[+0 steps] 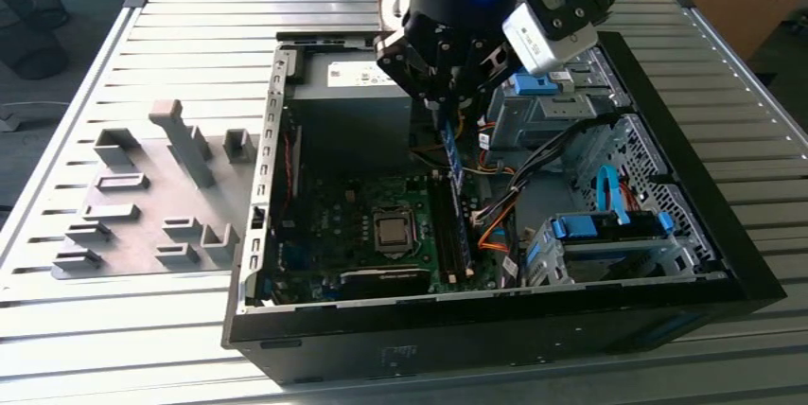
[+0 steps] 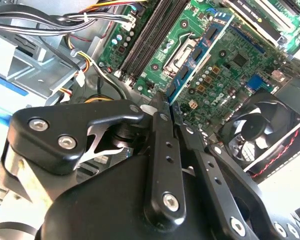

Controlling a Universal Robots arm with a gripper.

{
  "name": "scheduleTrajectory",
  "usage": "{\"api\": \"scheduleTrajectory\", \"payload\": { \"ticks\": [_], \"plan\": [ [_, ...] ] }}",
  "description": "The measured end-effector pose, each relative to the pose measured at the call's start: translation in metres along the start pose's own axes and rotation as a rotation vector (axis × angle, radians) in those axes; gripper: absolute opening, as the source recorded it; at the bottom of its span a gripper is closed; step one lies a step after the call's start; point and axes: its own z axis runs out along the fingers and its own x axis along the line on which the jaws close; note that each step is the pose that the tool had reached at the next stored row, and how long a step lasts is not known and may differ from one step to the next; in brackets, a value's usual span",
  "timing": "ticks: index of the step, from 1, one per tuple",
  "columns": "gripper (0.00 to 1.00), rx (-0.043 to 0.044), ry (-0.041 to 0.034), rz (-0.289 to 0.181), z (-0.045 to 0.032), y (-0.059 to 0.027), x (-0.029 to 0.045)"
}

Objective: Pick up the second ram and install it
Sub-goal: 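Insert the second ram into the second slot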

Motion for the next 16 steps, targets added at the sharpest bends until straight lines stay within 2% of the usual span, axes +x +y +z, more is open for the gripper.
{"api": "scheduleTrajectory", "payload": {
  "ticks": [6,12,16],
  "plan": [
    [0.14,-0.0002,-0.0001,0.003,0.0005,0.0,-0.0001],
    [0.14,0.0005,0.0001,0.05,0.0056,-0.0001,0.0],
    [0.14,0.002,0.0001,0.061,0.0092,-0.0004,0.0]
  ]
}}
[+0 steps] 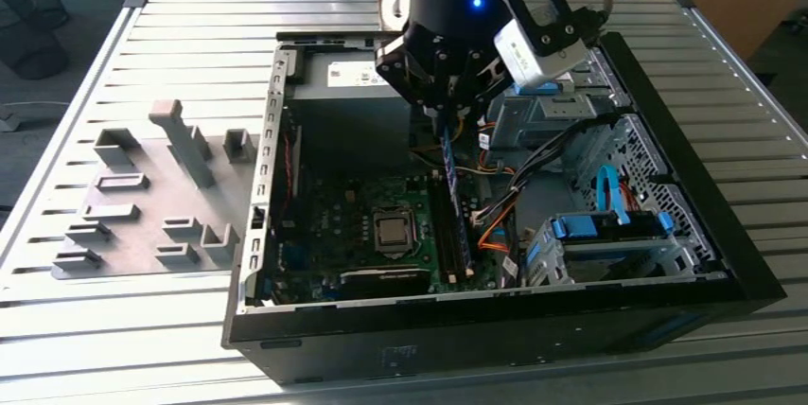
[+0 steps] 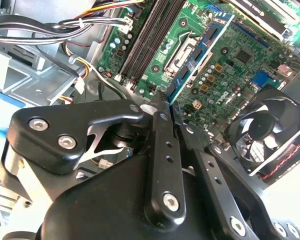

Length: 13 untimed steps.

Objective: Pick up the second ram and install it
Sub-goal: 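Insert the second ram into the second slot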

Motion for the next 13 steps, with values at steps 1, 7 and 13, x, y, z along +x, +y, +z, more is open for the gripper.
{"api": "scheduleTrajectory", "payload": {
  "ticks": [1,7,13],
  "plan": [
    [0.14,0.0001,0.0,0.0,0.0,0.0,0.0],
    [0.14,0.0,-0.0001,0.0,0.0002,0.0,0.0],
    [0.14,0.0,-0.0001,0.0,0.0003,0.0,0.0]
  ]
}}
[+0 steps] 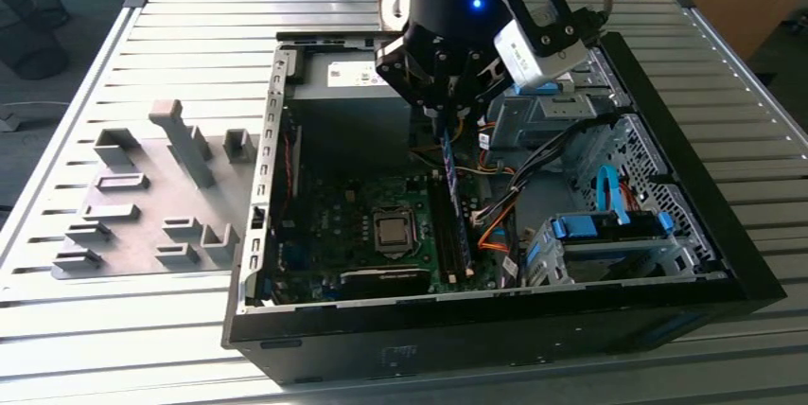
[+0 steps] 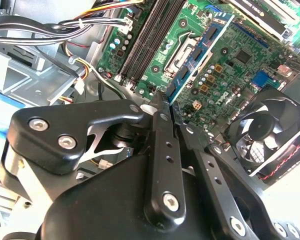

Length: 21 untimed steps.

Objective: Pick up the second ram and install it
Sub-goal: 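Insert the second ram into the second slot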

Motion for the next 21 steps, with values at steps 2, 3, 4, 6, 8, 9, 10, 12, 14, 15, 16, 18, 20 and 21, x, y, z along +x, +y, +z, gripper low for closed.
{"api": "scheduleTrajectory", "payload": {
  "ticks": [2,3,4,6,8,9,10,12,14,15,16,18,20,21],
  "plan": [
    [0.14,-0.0003,-0.0001,0.0,0.0005,0.0,0.0],
    [0.14,-0.0005,-0.0002,0.0,0.0016,0.0,0.0],
    [0.14,-0.0002,0.0,0.0,0.0033,0.0,-0.0002],
    [0.14,-0.0001,0.0,0.0,0.0068,0.0,-0.0011],
    [0.14,0.0,0.0,0.0,0.0104,0.0001,-0.0022],
    [0.14,-0.0001,0.0,0.0,0.0124,0.0001,-0.0026],
    [0.14,-0.0001,-0.0001,0.0,0.0142,0.0001,-0.0026],
    [0.14,0.0,0.0,0.0,0.0177,0.0001,-0.0027],
    [0.14,-0.0001,0.0003,0.0,0.0212,0.0001,-0.0027],
    [0.14,-0.0001,0.0005,0.0,0.0231,0.0001,-0.0027],
    [0.14,0.0,0.0005,0.0,0.0249,0.0001,-0.0026],
    [0.14,0.0,0.0005,0.0,0.0285,0.0001,-0.0025],
    [0.14,0.0,0.0005,0.0,0.0321,0.0001,-0.0025],
    [0.14,-0.0001,0.0005,0.0,0.0339,0.0001,-0.0024]
  ]
}}
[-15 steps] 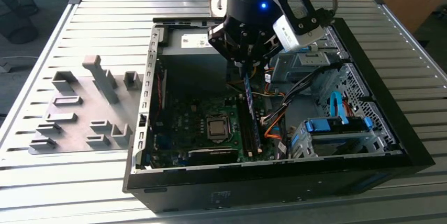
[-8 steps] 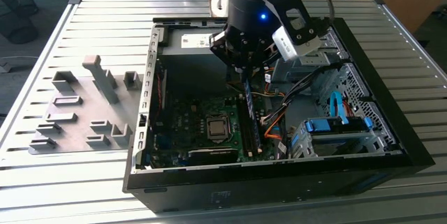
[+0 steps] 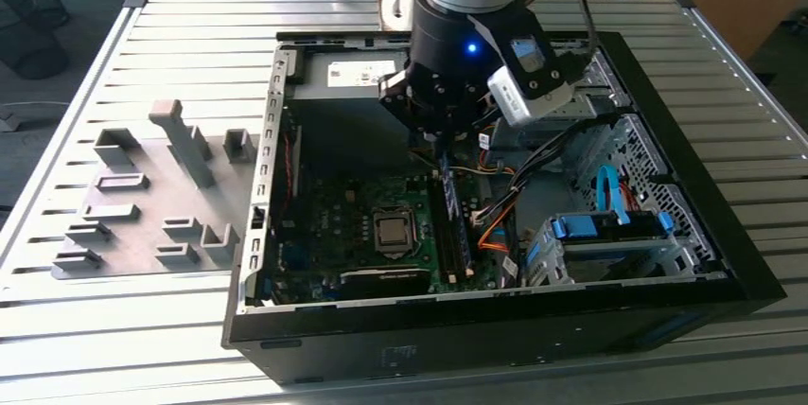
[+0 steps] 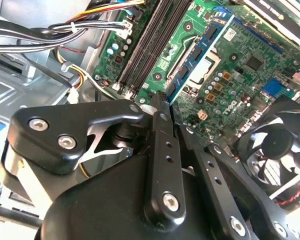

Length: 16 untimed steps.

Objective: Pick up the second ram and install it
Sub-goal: 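Insert the second ram into the second slot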

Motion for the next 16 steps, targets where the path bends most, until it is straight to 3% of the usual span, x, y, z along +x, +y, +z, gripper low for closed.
{"api": "scheduleTrajectory", "payload": {
  "ticks": [5,12,16],
  "plan": [
    [0.14,0.0004,0.0001,0.016,0.0084,-0.0043,0.0001],
    [0.14,0.0004,0.0001,0.02,0.009,-0.0051,-0.0004],
    [0.14,0.0003,0.0003,0.013,0.0133,-0.005,-0.0073]
  ]
}}
